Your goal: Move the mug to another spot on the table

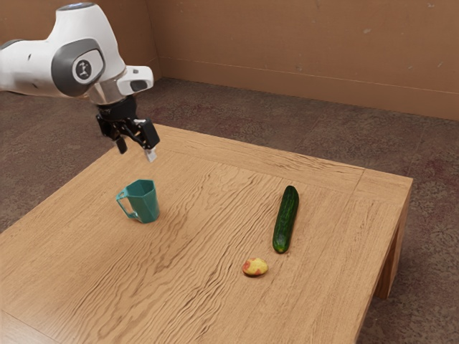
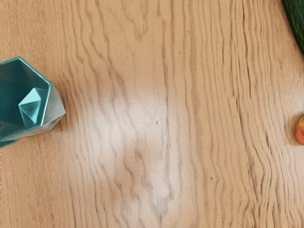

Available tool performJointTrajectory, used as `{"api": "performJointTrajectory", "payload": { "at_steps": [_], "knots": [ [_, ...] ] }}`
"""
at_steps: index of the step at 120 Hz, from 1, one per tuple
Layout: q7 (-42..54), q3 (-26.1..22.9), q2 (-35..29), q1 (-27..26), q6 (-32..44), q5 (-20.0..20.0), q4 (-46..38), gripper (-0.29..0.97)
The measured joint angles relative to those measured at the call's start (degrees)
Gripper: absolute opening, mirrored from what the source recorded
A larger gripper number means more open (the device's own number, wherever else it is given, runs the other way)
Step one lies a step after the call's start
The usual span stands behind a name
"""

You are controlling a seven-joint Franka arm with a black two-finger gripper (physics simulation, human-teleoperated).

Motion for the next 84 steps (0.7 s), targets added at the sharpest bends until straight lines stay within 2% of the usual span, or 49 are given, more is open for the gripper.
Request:
{"api": "performJointTrajectory", "payload": {
  "at_steps": [22, 36, 53, 73, 84],
  "knots": [
    [1.24, 0.2, 0.79, 1.84, 1.53, 1.23, -0.99, 0.68],
    [2.63, 0.19, 1.72, 5.11, 4.65, 3.37, -3.82, 0.68],
    [6.78, 0.12, 3.17, 10.22, 10.36, 3.73, -8.84, 0.68],
    [16.85, -0.02, 7.56, 15.98, 17.86, -1.64, -11.29, 0.68],
    [24.04, -0.11, 10.57, 16.92, 20.62, -5.37, -10.9, 0.68]
  ]
}}
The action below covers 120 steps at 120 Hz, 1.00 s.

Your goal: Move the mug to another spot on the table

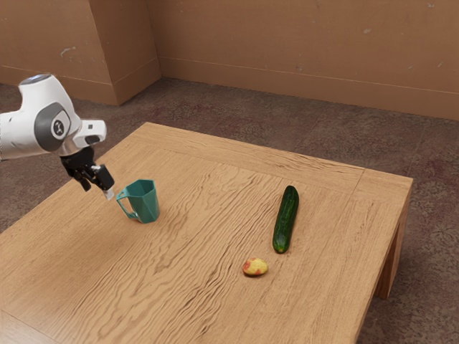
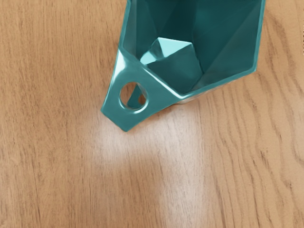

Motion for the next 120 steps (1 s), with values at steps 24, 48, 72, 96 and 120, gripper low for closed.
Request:
{"api": "performJointTrajectory", "payload": {
  "at_steps": [24, 48, 72, 96, 120],
  "knots": [
    [15.42, -4.38, 6.55, 3.91, 3.95, -5.9, 2.18, 0.68],
    [28.07, -5.9, 8.51, 6.31, 6.2, -7.2, 2.61, 0.68],
    [38.0, -8.09, 13.54, 9.22, 7.14, -7.48, 6.69, 0.68],
    [45.18, -8.22, 16.54, 10.12, 8.95, -9.66, 7.36, 0.68],
    [50.33, -8.22, 17.7, 10.14, 10.86, -13.15, 7.82, 0.57]
  ]
}}
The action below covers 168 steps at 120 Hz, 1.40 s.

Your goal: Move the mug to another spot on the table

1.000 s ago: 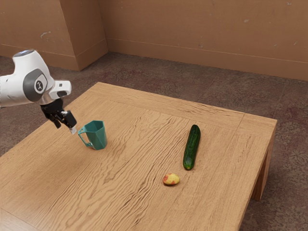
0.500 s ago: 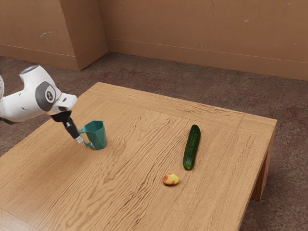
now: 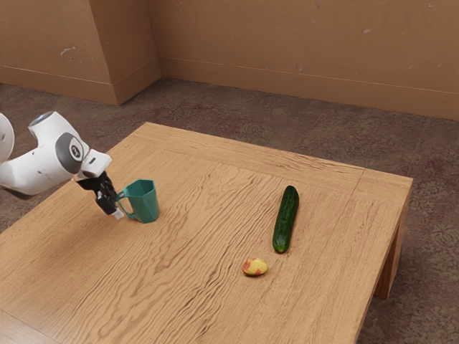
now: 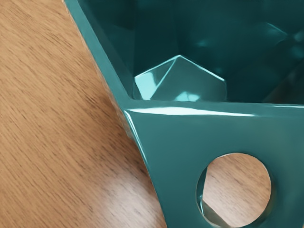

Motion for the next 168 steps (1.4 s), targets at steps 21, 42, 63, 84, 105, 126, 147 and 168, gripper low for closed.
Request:
{"api": "performJointTrajectory", "payload": {
  "at_steps": [21, 42, 63, 84, 105, 126, 147, 168],
  "knots": [
    [3.3, -0.31, 0.35, 0.01, 0.99, -2.84, 0.04, 0.49],
    [5.77, -0.97, 0.45, 0.0, 1.43, -4.2, 0.04, 0.44],
    [7.64, -1.43, 0.49, 0.02, 1.61, -5.32, 0.03, 0.36],
    [9.03, -2.08, 0.59, 0.0, 1.73, -6.45, 0.01, 0.26],
    [10.08, -2.61, 0.22, 0.0, 2.13, -7.52, -0.04, 0.15],
    [10.91, -3.32, -0.21, 0.0, 2.72, -9.97, -0.17, 0.1],
    [11.82, -4.28, -0.86, 0.08, 4.1, -14.89, -0.55, 0.05],
    [13.37, -5.35, -2.67, 0.09, 4.48, -22.78, -0.8, 0.03]
  ]
}}
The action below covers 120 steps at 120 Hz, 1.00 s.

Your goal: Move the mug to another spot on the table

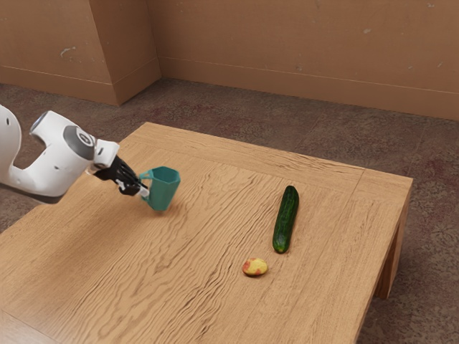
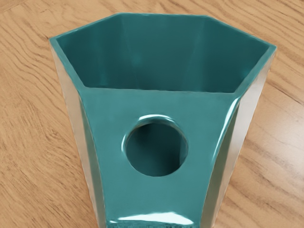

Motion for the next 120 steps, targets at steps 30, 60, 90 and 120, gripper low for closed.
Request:
{"api": "performJointTrajectory", "payload": {
  "at_steps": [30, 60, 90, 120],
  "knots": [
    [2.67, -2.16, -4.59, -1.13, 0.51, -13.45, -3.39, -0.01],
    [5.2, -2.12, -14.3, -11.06, 6.58, -37.51, -15.03, -0.02],
    [6.63, -0.67, -15.44, -17.93, 17.78, -55.7, -16.74, -0.03],
    [7.4, 2.38, -12.19, -20.38, 22.36, -59.68, -16.74, -0.03]
  ]
}}
